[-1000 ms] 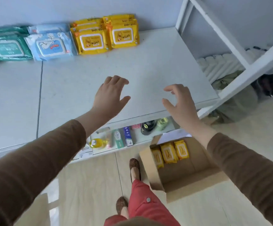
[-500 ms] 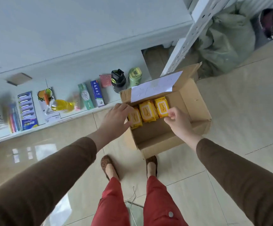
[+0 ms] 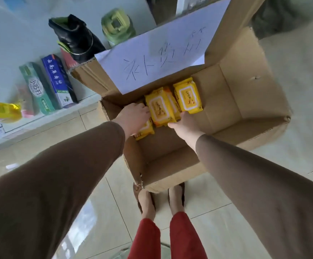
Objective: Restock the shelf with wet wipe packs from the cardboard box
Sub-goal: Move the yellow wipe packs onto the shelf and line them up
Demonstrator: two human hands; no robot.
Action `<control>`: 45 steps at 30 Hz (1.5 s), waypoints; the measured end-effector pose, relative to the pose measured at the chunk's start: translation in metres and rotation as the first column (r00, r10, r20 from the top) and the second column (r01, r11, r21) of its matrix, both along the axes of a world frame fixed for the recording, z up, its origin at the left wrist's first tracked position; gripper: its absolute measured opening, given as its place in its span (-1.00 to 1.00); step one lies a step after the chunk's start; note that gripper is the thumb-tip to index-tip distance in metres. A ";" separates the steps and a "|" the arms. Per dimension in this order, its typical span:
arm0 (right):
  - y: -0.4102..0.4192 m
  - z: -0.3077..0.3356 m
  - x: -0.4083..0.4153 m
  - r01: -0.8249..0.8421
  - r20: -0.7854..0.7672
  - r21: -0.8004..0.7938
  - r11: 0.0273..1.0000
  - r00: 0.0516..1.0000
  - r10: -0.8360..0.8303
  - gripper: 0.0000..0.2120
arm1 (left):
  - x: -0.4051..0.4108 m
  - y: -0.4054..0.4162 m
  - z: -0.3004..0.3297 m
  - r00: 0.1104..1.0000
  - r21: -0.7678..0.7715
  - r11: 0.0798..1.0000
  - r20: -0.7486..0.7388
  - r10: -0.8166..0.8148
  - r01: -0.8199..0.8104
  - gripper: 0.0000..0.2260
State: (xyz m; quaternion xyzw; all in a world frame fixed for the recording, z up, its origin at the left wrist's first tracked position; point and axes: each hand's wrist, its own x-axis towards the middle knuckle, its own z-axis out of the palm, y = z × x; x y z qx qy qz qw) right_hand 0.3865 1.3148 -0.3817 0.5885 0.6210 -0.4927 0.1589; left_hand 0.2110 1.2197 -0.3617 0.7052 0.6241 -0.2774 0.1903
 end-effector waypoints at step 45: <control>-0.056 0.555 -0.134 0.018 -0.795 0.076 0.997 0.605 0.049 -0.80 | -0.165 -0.167 0.584 0.675 0.355 0.584 0.511 0.532 -0.729 -0.70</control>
